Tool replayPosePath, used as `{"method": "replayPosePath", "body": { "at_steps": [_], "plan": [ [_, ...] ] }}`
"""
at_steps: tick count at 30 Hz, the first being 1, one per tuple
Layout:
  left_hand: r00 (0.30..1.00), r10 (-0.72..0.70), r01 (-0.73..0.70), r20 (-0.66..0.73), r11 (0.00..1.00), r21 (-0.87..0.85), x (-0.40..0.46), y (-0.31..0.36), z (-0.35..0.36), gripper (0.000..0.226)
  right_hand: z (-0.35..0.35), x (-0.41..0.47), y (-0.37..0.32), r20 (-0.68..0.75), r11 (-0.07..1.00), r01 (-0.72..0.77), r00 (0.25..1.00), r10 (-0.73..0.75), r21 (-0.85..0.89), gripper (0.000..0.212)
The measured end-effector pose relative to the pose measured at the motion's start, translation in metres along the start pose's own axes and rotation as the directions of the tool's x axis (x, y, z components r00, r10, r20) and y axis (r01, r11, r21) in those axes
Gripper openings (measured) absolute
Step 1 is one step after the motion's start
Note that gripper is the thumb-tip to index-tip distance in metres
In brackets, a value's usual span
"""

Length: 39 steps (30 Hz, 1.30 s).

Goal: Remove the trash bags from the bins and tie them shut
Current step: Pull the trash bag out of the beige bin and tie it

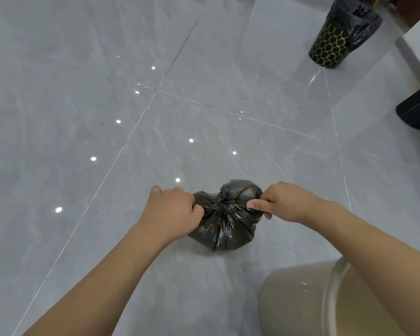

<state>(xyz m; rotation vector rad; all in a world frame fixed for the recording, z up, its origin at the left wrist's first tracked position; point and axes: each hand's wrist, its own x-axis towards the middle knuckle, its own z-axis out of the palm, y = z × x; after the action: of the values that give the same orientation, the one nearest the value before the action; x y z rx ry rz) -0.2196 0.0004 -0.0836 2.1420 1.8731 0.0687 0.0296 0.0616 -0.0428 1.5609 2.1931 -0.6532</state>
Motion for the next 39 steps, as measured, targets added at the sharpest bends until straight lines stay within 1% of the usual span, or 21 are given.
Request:
{"method": "replayPosePath", "body": {
  "at_steps": [4, 7, 8, 10, 11, 12, 14, 16, 18, 20, 22, 24, 26, 27, 30, 31, 33, 35, 37, 38, 39],
  "plan": [
    [0.99, -0.13, 0.133, 0.056, 0.99, -0.054, 0.003, -0.013, -0.004, 0.057, -0.009, -0.004, 0.014, 0.037, 0.991, -0.134, 0.99, 0.133, 0.02, 0.06],
    [0.95, -0.287, 0.313, 0.123, 0.883, -0.351, 0.004, -0.025, -0.004, 0.055, -0.009, -0.014, 0.03, 0.146, 0.941, -0.284, 0.955, 0.26, 0.182, 0.058],
    [0.953, -0.285, 0.303, 0.104, 0.875, -0.378, 0.005, -0.025, -0.001, 0.05, -0.007, -0.016, 0.031, 0.163, 0.906, -0.318, 0.946, 0.282, 0.28, 0.055],
    [0.976, -0.211, 0.184, -0.055, 0.933, -0.31, 0.007, -0.017, 0.007, 0.031, -0.004, -0.016, 0.026, 0.147, 0.871, -0.312, 0.95, 0.276, 0.378, 0.048],
    [0.981, -0.147, 0.109, -0.125, 0.957, -0.27, 0.009, -0.01, 0.011, 0.031, -0.002, -0.014, 0.021, 0.131, 0.885, -0.284, 0.959, 0.253, 0.369, 0.045],
    [0.986, -0.071, 0.033, -0.151, 0.97, -0.242, 0.012, -0.001, 0.015, 0.046, -0.001, -0.011, 0.016, 0.12, 0.908, -0.25, 0.968, 0.222, 0.336, 0.043],
    [0.996, 0.077, -0.083, -0.039, 0.983, -0.167, 0.021, 0.017, 0.02, 0.072, 0.001, -0.006, 0.009, 0.114, 0.942, -0.211, 0.976, 0.187, 0.262, 0.041],
    [0.978, 0.099, -0.082, 0.181, 0.992, -0.098, 0.029, 0.032, 0.026, 0.079, 0.0, -0.003, 0.006, 0.117, 0.946, -0.217, 0.974, 0.193, 0.241, 0.04],
    [0.958, 0.037, -0.018, 0.285, 0.997, -0.071, 0.034, 0.037, 0.033, 0.066, 0.0, -0.002, 0.005, 0.131, 0.941, -0.225, 0.972, 0.197, 0.253, 0.041],
    [0.963, -0.017, 0.062, 0.269, 0.985, -0.158, 0.037, 0.033, 0.037, 0.039, 0.0, -0.001, 0.006, 0.147, 0.931, -0.228, 0.97, 0.192, 0.286, 0.041],
    [0.942, -0.066, 0.186, 0.329, 0.918, -0.349, 0.038, 0.025, 0.044, 0.022, 0.002, -0.001, 0.01, 0.158, 0.918, -0.224, 0.971, 0.181, 0.329, 0.039],
    [0.863, -0.121, 0.393, 0.491, 0.771, -0.501, 0.037, 0.02, 0.047, 0.025, 0.004, 0.0, 0.011, 0.144, 0.906, -0.225, 0.972, 0.184, 0.359, 0.038],
    [0.742, -0.121, 0.586, 0.66, 0.595, -0.55, 0.033, 0.021, 0.047, 0.041, 0.005, -0.001, 0.01, 0.112, 0.893, -0.233, 0.972, 0.206, 0.384, 0.037],
    [0.704, -0.113, 0.632, 0.701, 0.548, -0.548, 0.031, 0.024, 0.046, 0.045, 0.005, -0.001, 0.01, 0.103, 0.878, -0.24, 0.971, 0.217, 0.413, 0.038],
    [0.67, -0.106, 0.716, 0.735, 0.35, -0.603, 0.032, 0.034, 0.046, 0.049, 0.007, -0.001, 0.009, 0.124, 0.814, -0.27, 0.962, 0.241, 0.515, 0.04],
    [0.668, -0.106, 0.726, 0.737, 0.314, -0.612, 0.032, 0.037, 0.044, 0.053, 0.007, -0.001, 0.007, 0.132, 0.797, -0.281, 0.959, 0.25, 0.534, 0.041],
    [0.689, -0.119, 0.705, 0.715, 0.337, -0.624, 0.032, 0.041, 0.042, 0.054, 0.006, -0.002, 0.006, 0.135, 0.781, -0.295, 0.955, 0.266, 0.55, 0.04],
    [0.757, -0.17, 0.642, 0.631, 0.376, -0.668, 0.031, 0.042, 0.038, 0.049, 0.004, -0.004, 0.009, 0.12, 0.789, -0.307, 0.95, 0.288, 0.533, 0.039],
    [0.831, -0.232, 0.556, 0.506, 0.38, -0.739, 0.027, 0.04, 0.032, 0.056, 0.003, -0.005, 0.012, 0.1, 0.791, -0.327, 0.941, 0.323, 0.517, 0.039],
    [0.856, -0.241, 0.516, 0.457, 0.364, -0.775, 0.025, 0.04, 0.029, 0.056, 0.002, -0.006, 0.013, 0.105, 0.758, -0.341, 0.933, 0.344, 0.556, 0.04],
    [0.87, -0.228, 0.49, 0.436, 0.321, -0.81, 0.023, 0.041, 0.026, 0.054, 0.0, -0.006, 0.013, 0.131, 0.673, -0.361, 0.921, 0.368, 0.646, 0.04]
  ]
}}
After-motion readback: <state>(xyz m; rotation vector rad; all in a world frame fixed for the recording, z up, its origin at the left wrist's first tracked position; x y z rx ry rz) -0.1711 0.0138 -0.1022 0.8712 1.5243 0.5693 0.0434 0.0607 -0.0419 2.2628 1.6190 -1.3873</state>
